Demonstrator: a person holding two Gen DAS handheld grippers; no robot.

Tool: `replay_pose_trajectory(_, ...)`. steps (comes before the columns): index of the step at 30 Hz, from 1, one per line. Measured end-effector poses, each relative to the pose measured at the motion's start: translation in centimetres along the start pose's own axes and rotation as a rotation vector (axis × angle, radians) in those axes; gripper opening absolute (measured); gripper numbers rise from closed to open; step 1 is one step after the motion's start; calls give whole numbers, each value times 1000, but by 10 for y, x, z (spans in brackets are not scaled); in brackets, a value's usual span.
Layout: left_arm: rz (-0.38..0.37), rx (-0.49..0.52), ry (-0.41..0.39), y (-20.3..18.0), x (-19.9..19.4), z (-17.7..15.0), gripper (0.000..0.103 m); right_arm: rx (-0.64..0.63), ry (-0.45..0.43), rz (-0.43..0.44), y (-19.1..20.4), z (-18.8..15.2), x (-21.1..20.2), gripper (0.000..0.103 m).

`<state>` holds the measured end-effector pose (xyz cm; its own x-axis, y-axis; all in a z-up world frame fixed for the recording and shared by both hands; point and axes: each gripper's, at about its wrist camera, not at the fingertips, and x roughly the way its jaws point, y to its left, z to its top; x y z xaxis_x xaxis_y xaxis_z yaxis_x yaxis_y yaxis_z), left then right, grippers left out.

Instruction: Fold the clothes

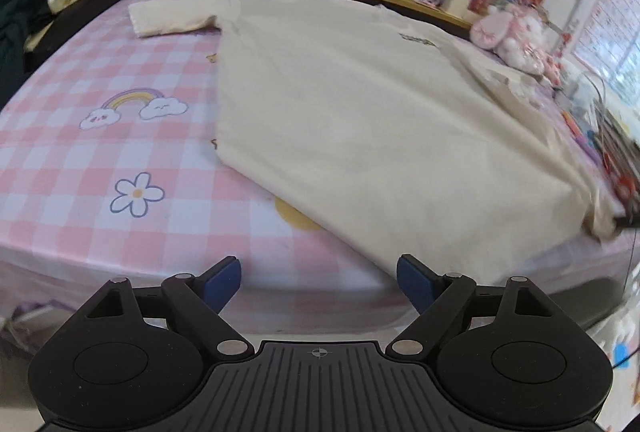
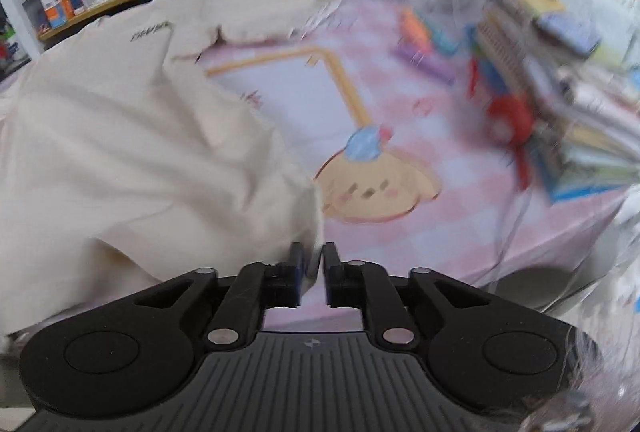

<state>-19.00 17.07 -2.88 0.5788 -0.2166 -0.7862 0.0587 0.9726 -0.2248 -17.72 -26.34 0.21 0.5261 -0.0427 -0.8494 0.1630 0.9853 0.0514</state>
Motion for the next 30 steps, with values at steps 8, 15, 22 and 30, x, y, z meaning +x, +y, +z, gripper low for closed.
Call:
replay_pose_trajectory(8, -2, -118, -5, 1, 8, 13, 84, 9, -46, -24, 3, -2, 8, 45)
replay_pose_trajectory(15, 69, -192, -41, 2, 11, 27, 1, 11, -11, -7, -4, -6, 17, 13)
replay_pose_trajectory(22, 112, -232, -54, 22, -1, 37, 2, 36, 35, 191, 13, -23, -14, 12)
replay_pose_trajectory(30, 127, -228, -50, 48, -14, 35, 5, 10, 103, 177, 26, -45, -6, 12)
